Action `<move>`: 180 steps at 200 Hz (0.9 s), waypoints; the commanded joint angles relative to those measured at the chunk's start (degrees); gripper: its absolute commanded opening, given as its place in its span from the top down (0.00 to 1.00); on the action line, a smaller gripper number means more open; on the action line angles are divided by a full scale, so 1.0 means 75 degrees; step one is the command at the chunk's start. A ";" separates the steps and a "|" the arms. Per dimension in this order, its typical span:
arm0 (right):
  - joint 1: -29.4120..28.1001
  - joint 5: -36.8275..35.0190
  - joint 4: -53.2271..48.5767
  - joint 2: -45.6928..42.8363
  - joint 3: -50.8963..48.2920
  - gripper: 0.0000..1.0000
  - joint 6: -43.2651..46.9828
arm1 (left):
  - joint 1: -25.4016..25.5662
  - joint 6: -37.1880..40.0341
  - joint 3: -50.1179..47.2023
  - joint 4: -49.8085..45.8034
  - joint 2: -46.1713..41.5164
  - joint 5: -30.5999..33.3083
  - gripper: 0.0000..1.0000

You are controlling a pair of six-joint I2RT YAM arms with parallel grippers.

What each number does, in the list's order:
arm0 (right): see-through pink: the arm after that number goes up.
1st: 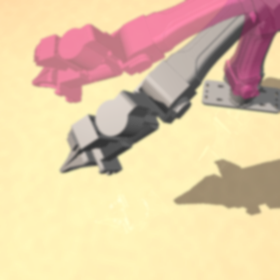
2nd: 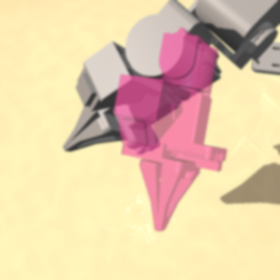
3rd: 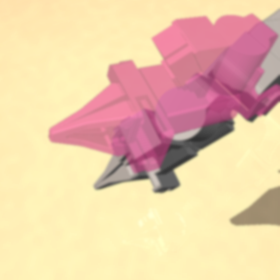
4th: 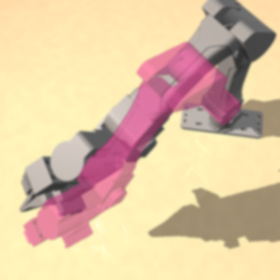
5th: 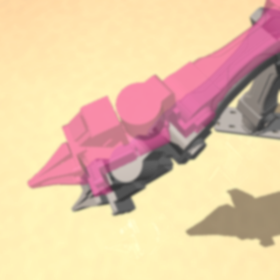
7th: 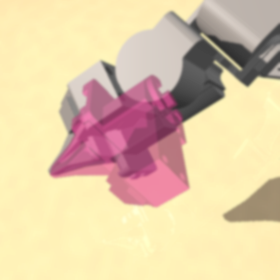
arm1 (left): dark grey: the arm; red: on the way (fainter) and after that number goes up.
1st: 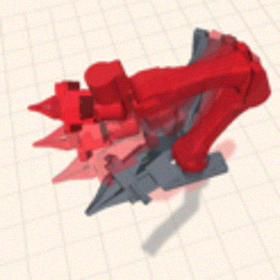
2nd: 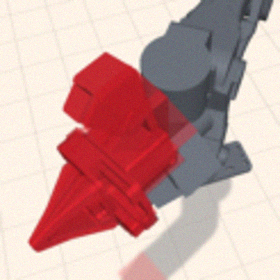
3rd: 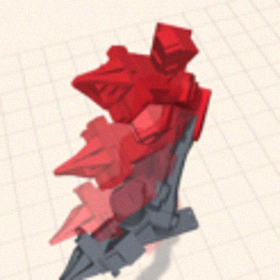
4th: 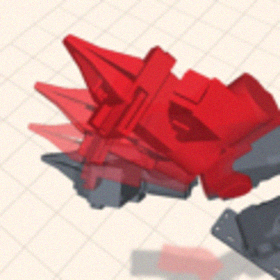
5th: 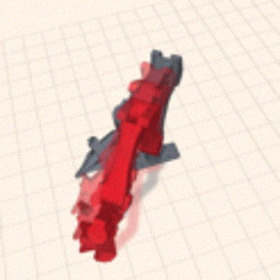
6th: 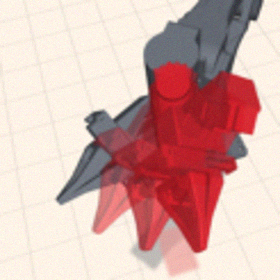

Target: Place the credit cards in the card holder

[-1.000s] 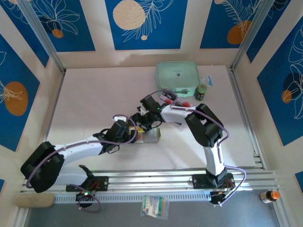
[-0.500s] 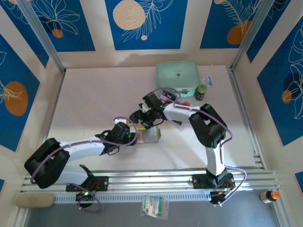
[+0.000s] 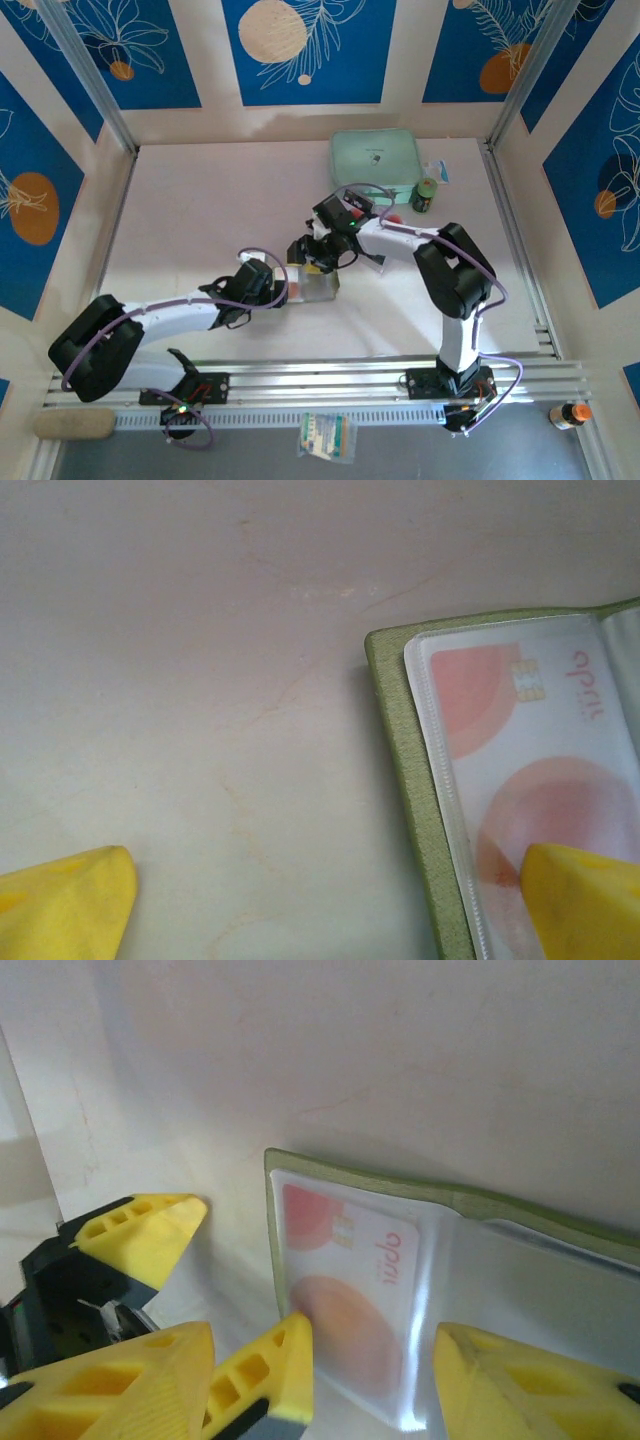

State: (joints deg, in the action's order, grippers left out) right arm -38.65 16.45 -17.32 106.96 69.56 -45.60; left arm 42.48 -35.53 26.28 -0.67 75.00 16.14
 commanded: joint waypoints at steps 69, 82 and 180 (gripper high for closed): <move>0.1008 -0.3391 -0.3400 -0.1688 0.0752 0.43 0.3750 | -0.0087 0.0068 -0.0002 -0.0129 -0.0065 0.0088 0.02; 0.1062 -0.3820 -0.3709 -0.1670 0.0811 0.45 0.4077 | -0.0086 0.0083 0.0009 -0.0145 -0.0070 0.0088 0.02; 0.0994 -0.5996 -0.4276 -0.0924 0.0931 0.66 0.4837 | -0.0097 0.0090 -0.0025 -0.0122 -0.0062 0.0074 0.02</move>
State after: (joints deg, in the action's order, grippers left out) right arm -30.72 -23.81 -47.51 98.30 74.54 -11.51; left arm 42.44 -35.48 26.28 -0.84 75.00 16.14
